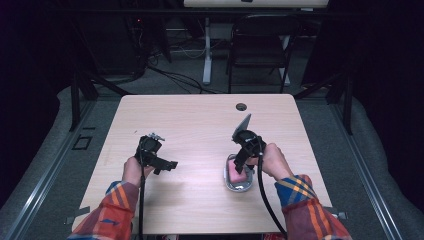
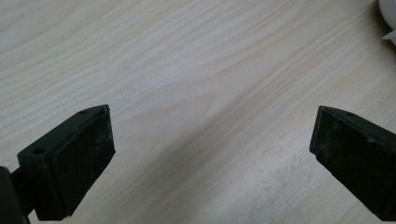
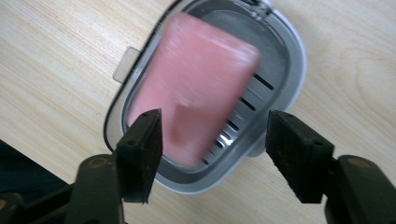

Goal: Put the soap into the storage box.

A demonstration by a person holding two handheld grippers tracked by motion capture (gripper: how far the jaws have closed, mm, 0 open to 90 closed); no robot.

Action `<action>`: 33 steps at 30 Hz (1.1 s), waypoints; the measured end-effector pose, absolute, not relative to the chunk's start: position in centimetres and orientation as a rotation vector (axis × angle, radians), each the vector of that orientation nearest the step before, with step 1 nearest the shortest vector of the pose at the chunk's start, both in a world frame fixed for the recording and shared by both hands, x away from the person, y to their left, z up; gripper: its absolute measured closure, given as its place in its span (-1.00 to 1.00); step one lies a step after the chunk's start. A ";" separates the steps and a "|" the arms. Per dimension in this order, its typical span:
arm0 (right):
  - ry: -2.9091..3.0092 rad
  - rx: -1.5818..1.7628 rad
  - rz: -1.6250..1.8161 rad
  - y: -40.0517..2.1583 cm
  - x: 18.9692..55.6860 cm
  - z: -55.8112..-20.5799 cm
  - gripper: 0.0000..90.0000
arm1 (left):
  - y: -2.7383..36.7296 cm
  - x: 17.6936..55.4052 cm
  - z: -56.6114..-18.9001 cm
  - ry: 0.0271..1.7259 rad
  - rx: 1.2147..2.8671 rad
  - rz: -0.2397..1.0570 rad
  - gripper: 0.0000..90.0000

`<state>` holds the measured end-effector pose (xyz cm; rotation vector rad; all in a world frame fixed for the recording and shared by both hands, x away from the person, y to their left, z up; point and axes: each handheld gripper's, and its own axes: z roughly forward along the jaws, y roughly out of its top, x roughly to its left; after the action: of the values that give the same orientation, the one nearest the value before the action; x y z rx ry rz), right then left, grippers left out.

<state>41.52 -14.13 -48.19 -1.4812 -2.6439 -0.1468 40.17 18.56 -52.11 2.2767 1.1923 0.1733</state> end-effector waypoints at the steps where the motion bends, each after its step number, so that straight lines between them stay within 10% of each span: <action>1: -2.655 -1.464 -0.149 -14.3 41.5 -47.9 -0.21 | 18.6 40.2 -52.1 1.193 2.277 0.173 -1.00; 33: -2.911 -1.453 -0.377 -23.0 36.8 -45.5 -1.00 | 18.5 40.1 -52.1 1.186 2.270 0.173 -1.00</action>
<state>36.78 -23.04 -45.49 -1.4534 -2.9108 -0.3771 40.12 18.48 -52.09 2.2699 1.1865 0.1728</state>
